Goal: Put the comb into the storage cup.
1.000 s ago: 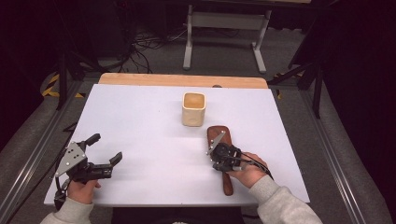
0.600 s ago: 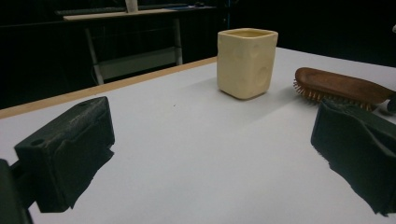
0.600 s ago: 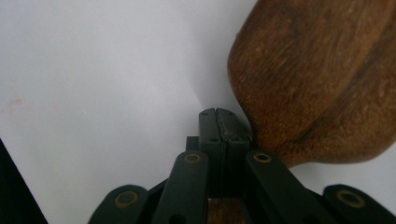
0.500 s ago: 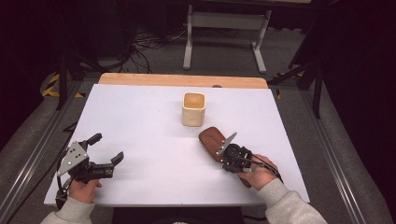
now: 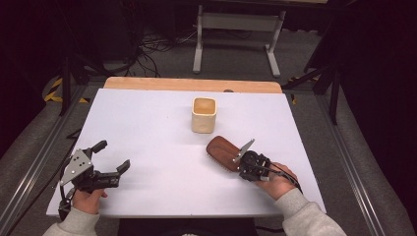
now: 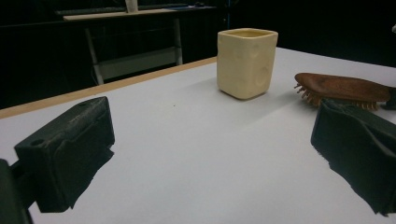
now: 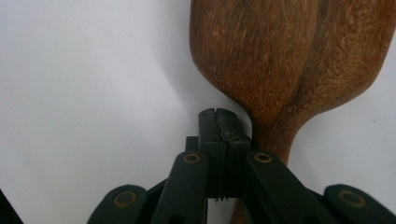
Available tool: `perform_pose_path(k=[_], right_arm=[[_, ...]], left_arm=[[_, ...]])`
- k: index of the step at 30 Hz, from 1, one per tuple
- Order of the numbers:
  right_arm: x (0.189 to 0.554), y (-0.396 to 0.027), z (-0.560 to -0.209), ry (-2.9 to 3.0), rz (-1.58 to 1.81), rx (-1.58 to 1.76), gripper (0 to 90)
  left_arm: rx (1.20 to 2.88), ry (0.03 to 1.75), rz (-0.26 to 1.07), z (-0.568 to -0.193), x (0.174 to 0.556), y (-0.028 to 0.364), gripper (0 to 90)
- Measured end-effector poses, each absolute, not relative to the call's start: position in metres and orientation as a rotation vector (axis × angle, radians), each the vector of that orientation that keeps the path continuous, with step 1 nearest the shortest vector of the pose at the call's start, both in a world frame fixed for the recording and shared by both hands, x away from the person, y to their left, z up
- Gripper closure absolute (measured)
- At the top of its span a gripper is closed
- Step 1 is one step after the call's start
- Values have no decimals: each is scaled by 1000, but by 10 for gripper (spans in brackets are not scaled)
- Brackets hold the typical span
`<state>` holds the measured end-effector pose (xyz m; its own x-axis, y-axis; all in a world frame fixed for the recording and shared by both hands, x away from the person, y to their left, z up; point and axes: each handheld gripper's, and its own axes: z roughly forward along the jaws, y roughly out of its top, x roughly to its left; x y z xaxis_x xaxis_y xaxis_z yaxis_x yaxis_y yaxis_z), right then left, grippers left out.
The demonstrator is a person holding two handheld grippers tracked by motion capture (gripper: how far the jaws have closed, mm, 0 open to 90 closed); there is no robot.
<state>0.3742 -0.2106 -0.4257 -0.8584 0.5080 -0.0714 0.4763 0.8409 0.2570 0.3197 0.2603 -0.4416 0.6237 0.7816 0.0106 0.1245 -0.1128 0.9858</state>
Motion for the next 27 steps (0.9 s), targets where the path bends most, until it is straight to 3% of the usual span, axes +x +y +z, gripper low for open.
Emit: perform_pose_path(k=[10, 14, 19, 23, 27], right_arm=[[368, -213, -412, 2900, 425, 781, 841], [366, -216, -404, 2895, 469, 801, 760], [367, -220, -399, 2846, 530, 839, 475], [370, -223, -400, 2795, 539, 872, 156], [371, -223, -404, 2747, 508, 884, 2]], left_arm=[[1612, 768, 661, -442, 320, 260, 4], [1617, 769, 658, -442, 320, 260, 3], [1610, 772, 662, -442, 320, 260, 2], [1608, 774, 663, -442, 319, 260, 2], [1605, 774, 664, -441, 319, 260, 2]])
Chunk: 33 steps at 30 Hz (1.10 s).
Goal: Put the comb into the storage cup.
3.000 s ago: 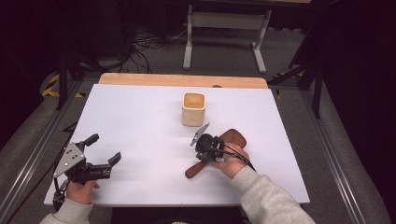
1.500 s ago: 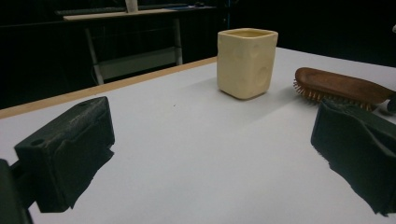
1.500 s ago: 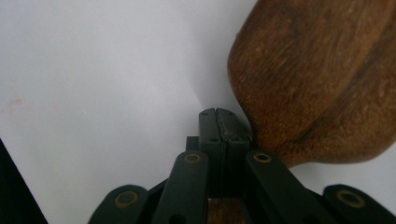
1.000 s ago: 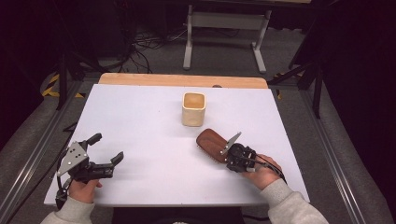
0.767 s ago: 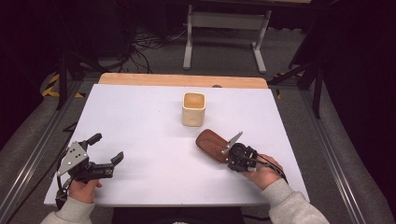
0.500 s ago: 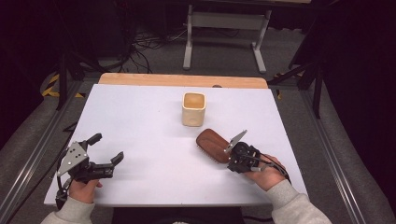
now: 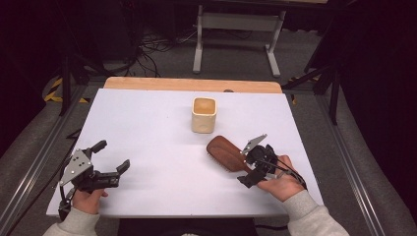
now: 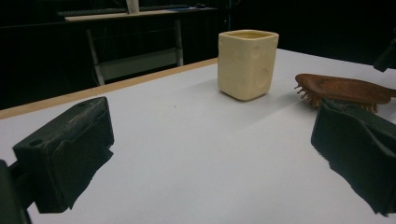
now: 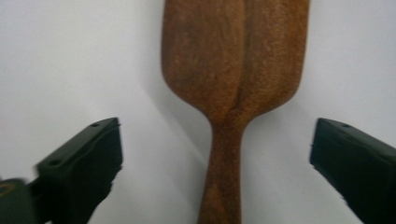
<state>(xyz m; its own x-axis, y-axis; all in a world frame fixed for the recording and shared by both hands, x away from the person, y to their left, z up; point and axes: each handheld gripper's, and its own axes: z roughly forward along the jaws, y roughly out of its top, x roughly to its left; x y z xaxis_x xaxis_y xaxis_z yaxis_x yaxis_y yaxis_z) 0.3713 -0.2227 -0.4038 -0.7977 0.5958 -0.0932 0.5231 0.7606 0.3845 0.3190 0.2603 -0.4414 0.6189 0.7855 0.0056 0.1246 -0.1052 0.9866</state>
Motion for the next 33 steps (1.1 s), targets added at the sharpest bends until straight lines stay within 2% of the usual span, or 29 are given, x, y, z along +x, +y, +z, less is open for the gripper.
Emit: perform_pose_path(k=[16, 20, 26, 33], right_arm=[[385, -229, -423, 2715, 474, 932, 18], [386, -227, -426, 2724, 442, 940, 113], [389, -225, -428, 2761, 414, 949, 357], [391, -221, -429, 2807, 401, 951, 570]], left_arm=[[1607, 771, 669, -441, 319, 261, 2], [1603, 774, 669, -441, 319, 261, 2], [1603, 774, 671, -441, 319, 261, 2], [1602, 774, 673, -441, 319, 261, 2]])
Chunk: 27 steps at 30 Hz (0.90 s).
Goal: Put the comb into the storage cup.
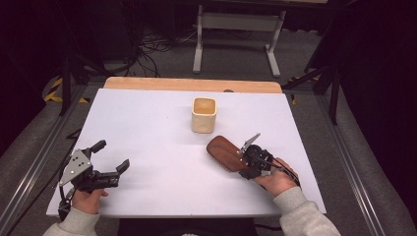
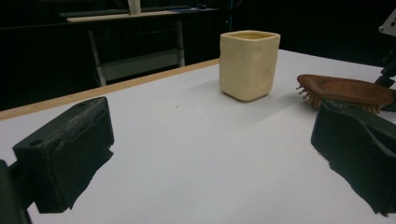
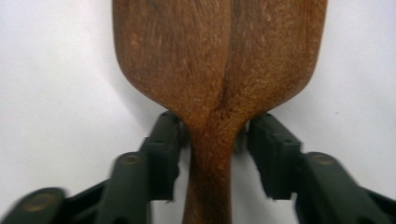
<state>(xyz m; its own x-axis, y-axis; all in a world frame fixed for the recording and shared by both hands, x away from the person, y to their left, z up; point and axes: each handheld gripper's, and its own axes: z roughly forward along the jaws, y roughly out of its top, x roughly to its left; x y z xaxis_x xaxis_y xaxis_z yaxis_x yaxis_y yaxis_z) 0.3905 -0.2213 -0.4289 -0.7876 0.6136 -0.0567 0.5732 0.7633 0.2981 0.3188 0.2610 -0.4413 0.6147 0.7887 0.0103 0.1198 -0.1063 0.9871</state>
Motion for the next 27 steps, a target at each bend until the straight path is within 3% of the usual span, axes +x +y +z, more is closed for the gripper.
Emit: perform_pose_path(k=[3, 6, 27], right_arm=[[390, -220, -429, 2826, 404, 956, 669], [392, -221, -429, 2829, 414, 997, 691], [386, -224, -428, 2796, 451, 949, 725]], left_arm=[[1601, 775, 673, -441, 319, 261, 2], [1603, 774, 673, -441, 319, 261, 2], [1631, 754, 659, -442, 320, 260, 2]])
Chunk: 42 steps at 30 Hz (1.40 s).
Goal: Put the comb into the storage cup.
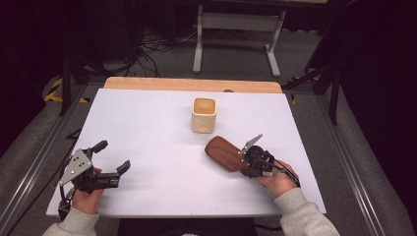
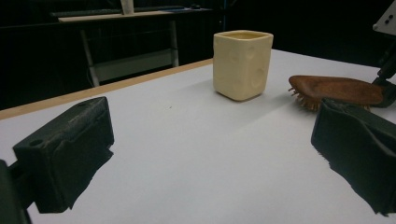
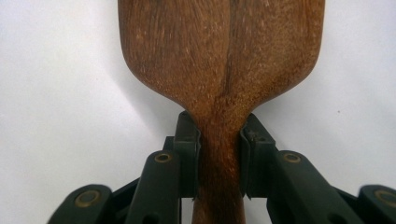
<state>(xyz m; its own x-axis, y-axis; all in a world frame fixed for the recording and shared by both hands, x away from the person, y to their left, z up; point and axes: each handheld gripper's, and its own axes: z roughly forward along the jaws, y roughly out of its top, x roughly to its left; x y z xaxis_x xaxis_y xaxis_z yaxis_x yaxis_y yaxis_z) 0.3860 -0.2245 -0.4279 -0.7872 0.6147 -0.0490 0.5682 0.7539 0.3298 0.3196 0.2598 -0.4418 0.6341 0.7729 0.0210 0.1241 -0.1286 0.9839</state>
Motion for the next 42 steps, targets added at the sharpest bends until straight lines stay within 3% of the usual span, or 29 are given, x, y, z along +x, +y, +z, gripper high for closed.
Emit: perform_pose_path(k=[42], right_arm=[[359, -208, -384, 2558, 965, 649, 724]], left_arm=[[1682, 694, 540, -441, 319, 265, 1]])
